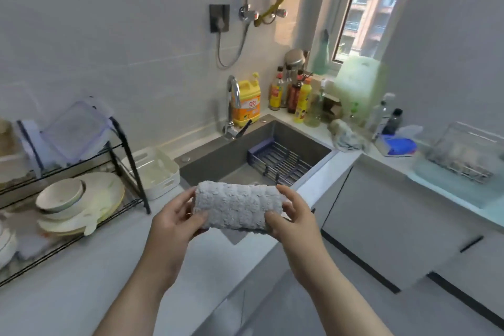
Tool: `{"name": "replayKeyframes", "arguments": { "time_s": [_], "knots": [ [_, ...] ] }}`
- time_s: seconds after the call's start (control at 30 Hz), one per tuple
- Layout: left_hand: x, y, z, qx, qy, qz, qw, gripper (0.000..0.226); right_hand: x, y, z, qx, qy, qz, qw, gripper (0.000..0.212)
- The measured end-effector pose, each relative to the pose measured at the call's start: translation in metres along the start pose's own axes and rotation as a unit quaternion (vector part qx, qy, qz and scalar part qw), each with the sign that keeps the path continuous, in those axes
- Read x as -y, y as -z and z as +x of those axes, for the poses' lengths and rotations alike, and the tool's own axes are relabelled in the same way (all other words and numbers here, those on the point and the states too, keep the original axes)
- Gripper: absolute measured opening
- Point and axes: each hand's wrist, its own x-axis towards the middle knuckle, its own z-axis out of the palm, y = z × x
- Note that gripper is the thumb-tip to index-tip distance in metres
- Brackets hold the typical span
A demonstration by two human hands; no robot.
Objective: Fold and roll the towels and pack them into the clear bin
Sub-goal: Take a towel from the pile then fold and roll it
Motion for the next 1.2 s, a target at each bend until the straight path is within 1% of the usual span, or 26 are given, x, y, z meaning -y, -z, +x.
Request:
{"name": "replayKeyframes", "arguments": {
  "time_s": [0.07,0.1,0.13,0.2,0.23,0.27,0.33,0.4,0.5,0.57,0.67,0.73,0.8,0.87,0.93,0.97,1.03,1.13,1.2],
  "knots": [
    [-0.002,-0.050,0.015,0.049,-0.004,0.010,0.999,0.050,0.017,0.045,0.002,-0.058,-0.005,0.019,0.998,0.056],
    [-0.003,-0.078,0.023,0.070,-0.005,0.014,0.997,0.047,0.026,0.070,0.004,-0.075,-0.002,0.026,0.997,0.057],
    [-0.005,-0.108,0.030,0.089,-0.006,0.015,0.996,0.043,0.036,0.096,0.005,-0.078,0.008,0.031,0.996,0.052],
    [-0.006,-0.167,0.045,0.130,-0.007,0.023,0.991,0.041,0.053,0.147,0.009,-0.084,0.026,0.017,0.996,0.032],
    [-0.005,-0.198,0.051,0.149,-0.008,0.034,0.988,0.041,0.059,0.174,0.011,-0.100,0.024,0.018,0.995,0.024],
    [-0.005,-0.228,0.056,0.166,-0.009,0.044,0.985,0.041,0.064,0.199,0.013,-0.117,0.023,0.027,0.992,0.020],
    [-0.004,-0.283,0.066,0.197,-0.009,0.049,0.979,0.039,0.073,0.248,0.019,-0.148,0.023,0.046,0.988,0.023],
    [-0.002,-0.335,0.074,0.224,-0.005,0.048,0.973,0.037,0.085,0.291,0.025,-0.170,0.025,0.067,0.983,0.014],
    [-0.002,-0.401,0.083,0.260,0.003,0.042,0.965,0.036,0.100,0.345,0.034,-0.214,0.021,0.090,0.972,0.019],
    [-0.002,-0.440,0.092,0.281,0.004,0.033,0.959,0.034,0.108,0.380,0.044,-0.240,0.033,0.092,0.966,0.017],
    [0.000,-0.489,0.109,0.314,0.007,0.027,0.949,0.034,0.116,0.423,0.059,-0.283,0.041,0.115,0.951,0.031],
    [0.005,-0.518,0.125,0.339,0.004,0.035,0.940,0.038,0.118,0.448,0.073,-0.312,0.047,0.132,0.940,0.034],
    [0.012,-0.547,0.144,0.356,0.009,0.034,0.934,0.042,0.118,0.470,0.092,-0.329,0.049,0.125,0.935,0.030],
    [0.019,-0.578,0.168,0.368,0.012,0.028,0.929,0.048,0.120,0.492,0.116,-0.337,0.052,0.077,0.937,0.022],
    [0.030,-0.608,0.197,0.376,0.009,0.039,0.926,0.043,0.123,0.513,0.145,-0.336,0.044,0.046,0.940,0.019],
    [0.034,-0.622,0.212,0.386,0.005,0.045,0.921,0.039,0.126,0.522,0.160,-0.337,0.043,0.058,0.939,0.024],
    [0.037,-0.651,0.243,0.417,-0.004,0.065,0.907,0.044,0.133,0.540,0.192,-0.344,0.035,0.119,0.931,0.038],
    [0.049,-0.694,0.287,0.455,-0.017,0.118,0.883,0.053,0.144,0.566,0.238,-0.363,0.028,0.221,0.905,0.043],
    [0.057,-0.722,0.309,0.480,-0.033,0.155,0.863,0.050,0.147,0.585,0.263,-0.386,0.033,0.282,0.878,0.042]
  ]
}}
